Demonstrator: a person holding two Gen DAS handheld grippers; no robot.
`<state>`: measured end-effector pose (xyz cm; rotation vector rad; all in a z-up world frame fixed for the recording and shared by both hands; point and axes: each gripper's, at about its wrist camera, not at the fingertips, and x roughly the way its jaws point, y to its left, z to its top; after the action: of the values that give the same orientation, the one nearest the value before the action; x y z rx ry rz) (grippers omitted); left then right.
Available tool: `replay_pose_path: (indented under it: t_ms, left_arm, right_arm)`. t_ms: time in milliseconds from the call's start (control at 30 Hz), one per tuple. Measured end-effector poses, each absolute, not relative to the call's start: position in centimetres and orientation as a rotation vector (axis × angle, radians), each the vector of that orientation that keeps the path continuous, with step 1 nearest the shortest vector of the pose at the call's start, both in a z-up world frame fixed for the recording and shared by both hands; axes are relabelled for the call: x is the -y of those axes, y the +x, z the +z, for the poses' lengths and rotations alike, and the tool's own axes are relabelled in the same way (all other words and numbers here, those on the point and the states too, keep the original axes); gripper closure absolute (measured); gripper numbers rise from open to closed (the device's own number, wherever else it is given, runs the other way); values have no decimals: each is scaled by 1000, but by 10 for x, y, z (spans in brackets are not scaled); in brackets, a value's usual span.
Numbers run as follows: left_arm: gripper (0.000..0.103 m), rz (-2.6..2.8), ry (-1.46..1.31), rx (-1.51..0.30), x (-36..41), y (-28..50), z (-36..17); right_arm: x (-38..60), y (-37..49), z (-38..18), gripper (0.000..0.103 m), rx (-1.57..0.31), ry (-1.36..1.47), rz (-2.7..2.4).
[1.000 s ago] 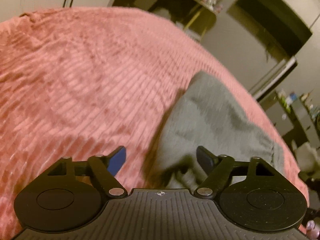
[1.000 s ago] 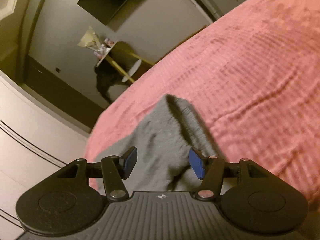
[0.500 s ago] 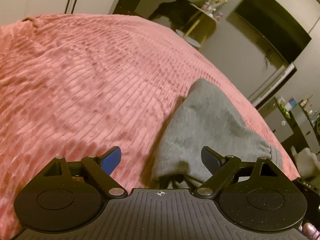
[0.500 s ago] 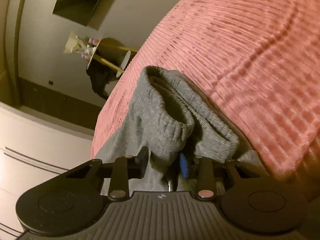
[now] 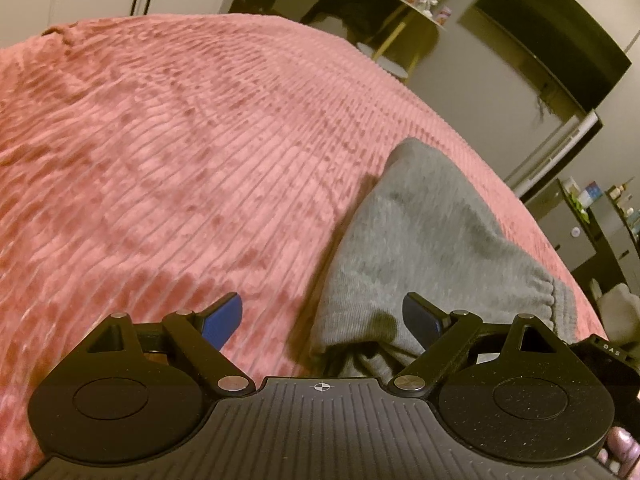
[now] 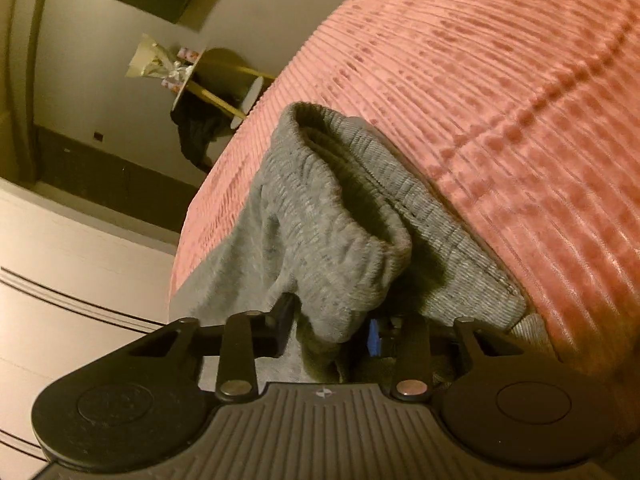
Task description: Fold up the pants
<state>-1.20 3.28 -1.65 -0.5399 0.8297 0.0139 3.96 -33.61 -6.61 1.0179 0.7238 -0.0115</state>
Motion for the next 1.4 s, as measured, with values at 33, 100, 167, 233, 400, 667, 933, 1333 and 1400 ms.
replay_pose_path:
  t_ms: [33,100,167,233,400,667,933,1333,1400]
  left_arm:
    - [11,14,-541,-828,-33,-12,-16]
    - [11,17,-545,-822,-34,-13,-16]
    - [11,21,-548,-816,-35,-14,-15]
    - [11,24,-550,-807,-36,-16,-14]
    - [11,29,-537,-823,-34,-12,-15]
    - [11,47,-433,-875,-18,-7,-16]
    - [11,71,-371,-882,-9,-4,-11]
    - [11,11,-199,-813,44,23,13]
    - [11,-1,-152,-824,53,33,8]
  right_arm:
    - [338,38,-64,79,-723,1024,-16]
    - [336,35,-56,81,-708,1000,-16]
    - [329,27,-40,83,-678,896,-41]
    - [324,15,-25,84,-624,852,-24]
    - [333,-5,-24,84,-617,811,-1]
    - [335,3,-36,77,-737,691,-48]
    - [362,-20,2,72,-663,616,-136]
    - [308,18,19,79,-639,359,11]
    - [306,24,10,79,-693,333,9]
